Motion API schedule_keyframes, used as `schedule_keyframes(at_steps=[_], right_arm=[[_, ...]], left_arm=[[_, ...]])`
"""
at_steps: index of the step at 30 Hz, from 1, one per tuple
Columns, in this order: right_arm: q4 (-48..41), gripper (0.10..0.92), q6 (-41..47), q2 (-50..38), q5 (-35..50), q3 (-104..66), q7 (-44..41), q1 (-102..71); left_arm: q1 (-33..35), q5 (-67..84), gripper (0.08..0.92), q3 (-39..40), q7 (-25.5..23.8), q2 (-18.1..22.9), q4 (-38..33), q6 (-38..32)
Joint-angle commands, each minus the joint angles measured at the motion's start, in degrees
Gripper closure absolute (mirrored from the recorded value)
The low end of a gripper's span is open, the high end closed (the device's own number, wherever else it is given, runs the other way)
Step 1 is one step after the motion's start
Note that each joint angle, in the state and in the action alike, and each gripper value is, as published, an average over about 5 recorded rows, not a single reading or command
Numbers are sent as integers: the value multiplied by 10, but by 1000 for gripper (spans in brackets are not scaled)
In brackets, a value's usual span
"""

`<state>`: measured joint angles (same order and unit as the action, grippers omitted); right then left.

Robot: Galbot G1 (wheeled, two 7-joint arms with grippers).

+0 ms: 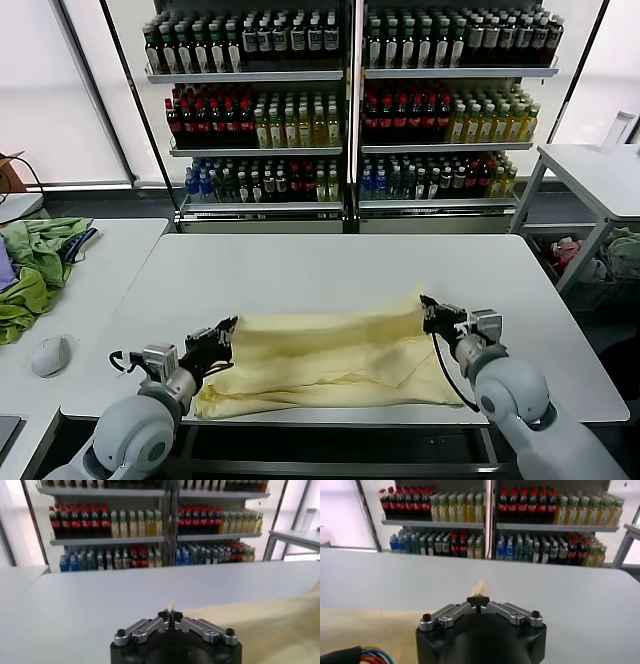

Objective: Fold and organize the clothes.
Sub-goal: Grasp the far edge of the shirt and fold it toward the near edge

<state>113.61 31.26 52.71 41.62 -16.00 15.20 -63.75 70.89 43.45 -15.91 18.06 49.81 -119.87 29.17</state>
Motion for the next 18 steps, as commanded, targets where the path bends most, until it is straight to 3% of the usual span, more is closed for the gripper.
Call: schedule_keyframes(at_steps=[1,3,7,11,18], right_arm=[[37,911,1,-9,-12,-28,3,-80],[27,900,8,-2,-18,-19,4,-75],[13,804,18,10,-36,-1,-3,-64],[27,692,12,16,-62,5,-12,-67],[64,494,-1,8,-82,-15,-18,-97]], left_arm=[[46,-20,898,1,-2,-5,0,10],[41,-28,897,6,-7,-2,11,13],[40,-64,850,14,-20,9,18,14],[58,-131,739,13,-14,24,11,-2],[117,-249,531,-12,46,83,-13,-44]])
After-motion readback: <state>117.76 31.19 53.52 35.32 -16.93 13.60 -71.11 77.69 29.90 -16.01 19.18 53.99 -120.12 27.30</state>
